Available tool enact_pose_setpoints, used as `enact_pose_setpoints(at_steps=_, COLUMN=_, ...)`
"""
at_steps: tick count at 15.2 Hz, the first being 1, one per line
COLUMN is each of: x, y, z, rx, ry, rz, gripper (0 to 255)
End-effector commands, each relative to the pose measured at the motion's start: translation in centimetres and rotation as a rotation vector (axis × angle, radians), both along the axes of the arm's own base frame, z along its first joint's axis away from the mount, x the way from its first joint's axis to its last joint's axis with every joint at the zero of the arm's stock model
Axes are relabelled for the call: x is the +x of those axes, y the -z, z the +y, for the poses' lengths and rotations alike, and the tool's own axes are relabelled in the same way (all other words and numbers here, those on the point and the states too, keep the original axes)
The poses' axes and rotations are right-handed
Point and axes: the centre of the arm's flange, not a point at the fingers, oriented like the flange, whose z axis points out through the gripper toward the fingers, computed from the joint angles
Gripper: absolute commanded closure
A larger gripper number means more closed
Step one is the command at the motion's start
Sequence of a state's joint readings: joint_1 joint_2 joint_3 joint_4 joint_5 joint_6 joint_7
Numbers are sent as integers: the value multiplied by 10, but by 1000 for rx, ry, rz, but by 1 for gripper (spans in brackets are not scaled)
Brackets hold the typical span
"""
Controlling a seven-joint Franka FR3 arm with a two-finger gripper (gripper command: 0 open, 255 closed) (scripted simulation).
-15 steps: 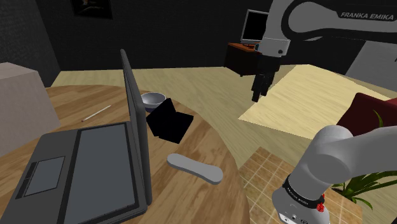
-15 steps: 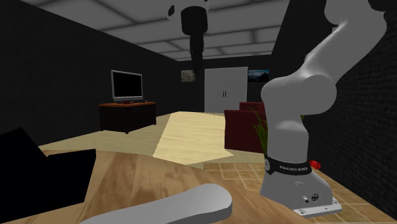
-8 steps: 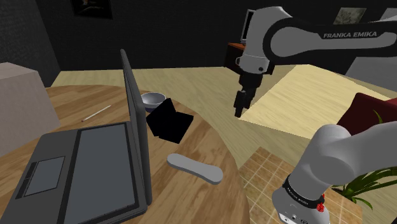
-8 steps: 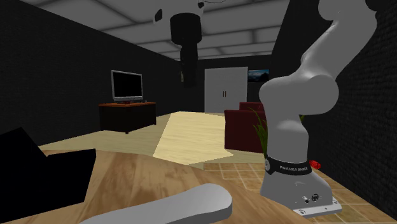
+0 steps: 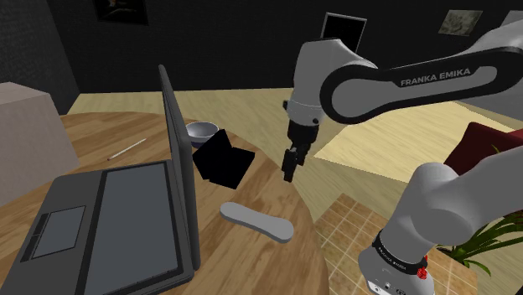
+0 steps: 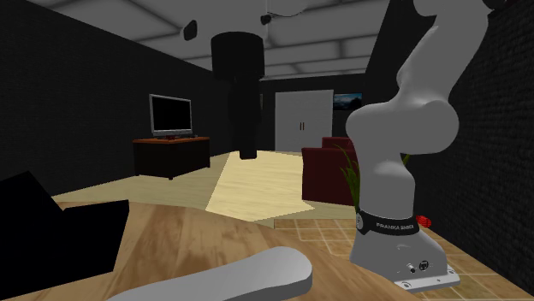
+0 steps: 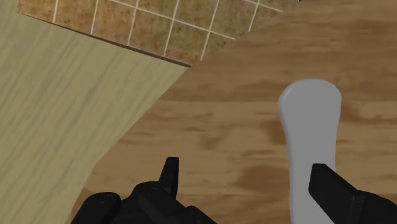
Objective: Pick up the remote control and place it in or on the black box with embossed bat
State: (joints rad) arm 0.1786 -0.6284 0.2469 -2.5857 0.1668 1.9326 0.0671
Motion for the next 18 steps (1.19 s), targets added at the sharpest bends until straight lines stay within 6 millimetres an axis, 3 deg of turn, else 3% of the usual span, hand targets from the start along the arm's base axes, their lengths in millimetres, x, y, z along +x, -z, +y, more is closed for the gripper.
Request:
enact_pose_setpoints(at_steps=1, x=5, y=14, z=24, rx=-2, ry=-26, rz=-7, gripper=0)
enact_pose_setpoints(at_steps=10, x=9, y=80, z=124, rx=-17, ry=-139, rz=-31, gripper=0)
enact_pose_setpoints(at_steps=18, x=9, y=122, z=127, rx=-18, ry=-142, rz=-32, gripper=0)
